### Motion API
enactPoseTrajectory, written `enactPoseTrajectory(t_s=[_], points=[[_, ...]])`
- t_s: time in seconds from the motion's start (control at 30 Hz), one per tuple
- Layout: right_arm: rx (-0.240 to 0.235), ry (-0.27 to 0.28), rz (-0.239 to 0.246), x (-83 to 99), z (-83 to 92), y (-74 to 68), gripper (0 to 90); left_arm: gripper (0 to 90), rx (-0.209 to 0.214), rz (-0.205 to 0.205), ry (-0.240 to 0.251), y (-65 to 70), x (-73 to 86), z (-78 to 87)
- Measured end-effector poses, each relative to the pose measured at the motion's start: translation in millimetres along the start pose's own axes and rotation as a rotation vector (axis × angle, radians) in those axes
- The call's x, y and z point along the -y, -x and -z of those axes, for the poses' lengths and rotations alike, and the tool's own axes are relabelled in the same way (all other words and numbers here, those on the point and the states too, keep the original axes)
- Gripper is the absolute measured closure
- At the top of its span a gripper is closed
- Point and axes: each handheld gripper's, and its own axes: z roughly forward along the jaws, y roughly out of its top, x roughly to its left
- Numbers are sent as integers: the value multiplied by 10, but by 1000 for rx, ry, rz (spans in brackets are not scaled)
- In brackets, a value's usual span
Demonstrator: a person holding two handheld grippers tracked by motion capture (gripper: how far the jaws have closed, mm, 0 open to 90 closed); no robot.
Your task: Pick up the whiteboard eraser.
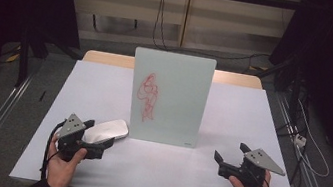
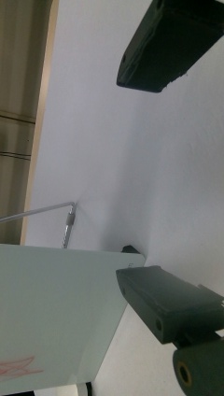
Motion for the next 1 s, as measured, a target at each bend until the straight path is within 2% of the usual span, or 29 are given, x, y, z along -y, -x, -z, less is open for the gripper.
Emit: enactPoseTrajectory(t_s=[0.23,0.43,0.47,0.6,0.73,0.8,0.87,1.0], points=[[-6,-16,0,4,-6,9,70,49,1,-11,-3,-1,-2,-12],[-14,-21,-17,-1,-7,12,61,70,18,-44,4,-10,-3,-26],[-14,-21,-17,-2,-10,13,63,71,31,-40,-10,-16,-4,-29],[-18,-21,-19,-3,-19,15,63,71,43,-35,-15,-21,-25,-22],[-19,-23,-17,-3,-20,21,63,67,56,-7,-23,-52,-74,-18],[-20,-24,-21,-4,-19,19,63,61,53,-17,-25,-66,-92,0],[-22,-25,-20,-5,-21,14,63,53,69,-7,-25,-80,-96,14],[-24,-23,-13,-10,-22,5,63,45,93,-18,-42,-108,-115,25]])
